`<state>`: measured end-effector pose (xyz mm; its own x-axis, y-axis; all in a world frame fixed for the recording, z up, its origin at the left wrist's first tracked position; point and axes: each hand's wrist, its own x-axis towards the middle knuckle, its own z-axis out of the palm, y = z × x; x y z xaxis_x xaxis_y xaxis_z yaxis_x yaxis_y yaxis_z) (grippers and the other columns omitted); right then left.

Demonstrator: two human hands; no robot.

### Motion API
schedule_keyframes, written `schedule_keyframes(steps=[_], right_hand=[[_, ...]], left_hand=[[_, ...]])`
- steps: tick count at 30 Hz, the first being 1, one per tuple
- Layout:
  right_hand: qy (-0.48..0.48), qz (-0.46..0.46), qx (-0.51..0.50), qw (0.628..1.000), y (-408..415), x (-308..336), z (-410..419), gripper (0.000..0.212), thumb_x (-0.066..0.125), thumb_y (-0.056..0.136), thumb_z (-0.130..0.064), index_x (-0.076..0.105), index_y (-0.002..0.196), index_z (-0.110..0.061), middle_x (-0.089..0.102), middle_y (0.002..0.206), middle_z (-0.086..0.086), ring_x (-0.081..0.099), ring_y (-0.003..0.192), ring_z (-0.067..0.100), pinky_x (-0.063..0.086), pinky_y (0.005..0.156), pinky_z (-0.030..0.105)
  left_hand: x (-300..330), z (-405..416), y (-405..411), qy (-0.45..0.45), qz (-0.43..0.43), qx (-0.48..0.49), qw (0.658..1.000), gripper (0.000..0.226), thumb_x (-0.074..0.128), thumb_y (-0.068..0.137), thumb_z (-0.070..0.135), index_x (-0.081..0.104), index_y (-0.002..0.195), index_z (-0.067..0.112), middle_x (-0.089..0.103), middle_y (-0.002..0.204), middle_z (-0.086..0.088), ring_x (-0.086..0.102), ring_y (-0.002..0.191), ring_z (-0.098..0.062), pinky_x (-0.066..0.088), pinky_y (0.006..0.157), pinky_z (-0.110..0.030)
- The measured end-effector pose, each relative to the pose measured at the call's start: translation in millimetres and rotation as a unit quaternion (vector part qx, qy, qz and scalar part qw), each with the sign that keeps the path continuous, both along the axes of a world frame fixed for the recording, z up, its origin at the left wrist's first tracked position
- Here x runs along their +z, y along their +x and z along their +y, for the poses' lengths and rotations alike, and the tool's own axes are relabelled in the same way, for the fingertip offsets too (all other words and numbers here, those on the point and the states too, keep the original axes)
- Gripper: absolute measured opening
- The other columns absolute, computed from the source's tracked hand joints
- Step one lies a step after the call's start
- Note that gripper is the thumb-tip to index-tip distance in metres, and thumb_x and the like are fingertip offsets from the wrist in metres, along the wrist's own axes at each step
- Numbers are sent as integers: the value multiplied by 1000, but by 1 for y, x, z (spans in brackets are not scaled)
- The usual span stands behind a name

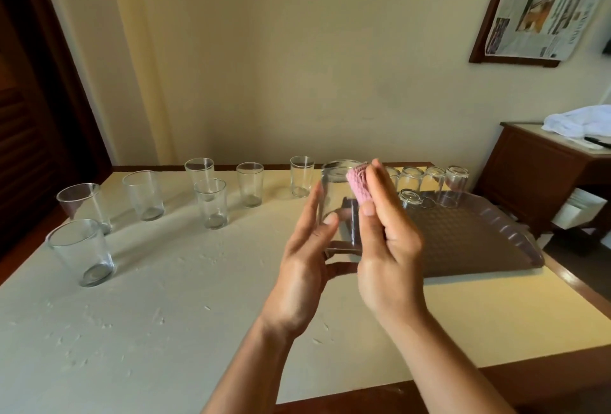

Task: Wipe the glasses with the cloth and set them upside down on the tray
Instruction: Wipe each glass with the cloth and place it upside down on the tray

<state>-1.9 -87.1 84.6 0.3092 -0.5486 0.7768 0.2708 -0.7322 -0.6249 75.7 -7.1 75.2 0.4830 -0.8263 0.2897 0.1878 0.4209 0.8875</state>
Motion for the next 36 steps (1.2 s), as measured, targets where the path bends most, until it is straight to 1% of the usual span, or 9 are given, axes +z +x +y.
schedule_keyframes(steps=[7, 10, 15, 19, 22, 25, 29, 32, 36], right_hand=[[-14, 7, 20, 1000, -1, -16, 16, 44, 46, 106, -13, 44, 149, -5, 46, 157, 9, 42, 148, 20, 38, 119, 38], [-5, -16, 15, 1000, -4, -7, 5, 46, 44, 106, -17, 42, 151, -5, 48, 155, 11, 46, 145, 24, 40, 118, 48], [5, 4, 53, 999, -2, 6, 3, 47, 45, 106, -13, 40, 152, -7, 50, 154, 3, 43, 147, 20, 37, 120, 48], [-45, 10, 23, 999, -5, -9, 16, 44, 45, 105, -11, 45, 147, 3, 46, 155, 10, 42, 148, 19, 37, 119, 31], [-14, 16, 22, 1000, 0, 9, 2, 44, 45, 106, -15, 45, 149, -5, 47, 155, 7, 43, 146, 14, 36, 120, 32], [15, 39, 29, 999, 5, 15, -1, 44, 45, 106, -17, 44, 150, -14, 48, 155, 1, 43, 145, 9, 36, 120, 33], [-11, 18, 18, 1000, 1, -18, 19, 46, 46, 106, -12, 42, 151, -7, 46, 156, 4, 41, 148, 19, 35, 121, 37], [35, -14, 50, 998, 0, -10, 6, 48, 43, 107, -21, 41, 155, -22, 46, 157, 8, 41, 148, 26, 35, 120, 55], [33, 5, 34, 999, 5, 7, 1, 44, 44, 107, -16, 43, 150, -17, 48, 156, 7, 42, 148, 19, 36, 121, 48]], left_hand=[[6, -4, 7, -19, 16, 40, 999, 52, 58, 96, 29, 55, 145, 14, 72, 128, -9, 69, 100, -23, 57, 86, -33], [2, -1, 2, 12, -2, 10, 1000, 64, 64, 93, 34, 45, 153, 22, 69, 137, 0, 68, 102, -21, 57, 85, -34], [11, -6, 2, -30, 4, 37, 999, 59, 63, 96, 29, 43, 151, 37, 71, 133, 7, 72, 92, -18, 59, 81, -34], [12, -3, 9, -28, 31, 38, 998, 62, 50, 101, 36, 32, 160, 33, 69, 138, 0, 66, 94, -22, 50, 90, -41], [7, 3, 0, -39, 42, 35, 998, 54, 59, 96, 29, 54, 150, 20, 70, 135, -5, 66, 94, -25, 50, 87, -39], [10, 0, -5, -62, 70, 49, 994, 38, 68, 89, 30, 73, 127, 28, 77, 119, -4, 73, 88, -15, 56, 79, -29], [16, 0, 7, -22, 75, 29, 996, 57, 55, 98, 46, 48, 153, 34, 74, 127, -5, 72, 104, -20, 56, 90, -39], [11, 3, 6, 0, 61, -31, 998, 56, 53, 101, 46, 39, 155, 46, 74, 120, -7, 68, 100, -29, 55, 90, -46], [13, 0, 1, -31, 74, 27, 996, 70, 67, 92, 36, 41, 157, 35, 74, 122, -5, 70, 91, -20, 52, 88, -41]])
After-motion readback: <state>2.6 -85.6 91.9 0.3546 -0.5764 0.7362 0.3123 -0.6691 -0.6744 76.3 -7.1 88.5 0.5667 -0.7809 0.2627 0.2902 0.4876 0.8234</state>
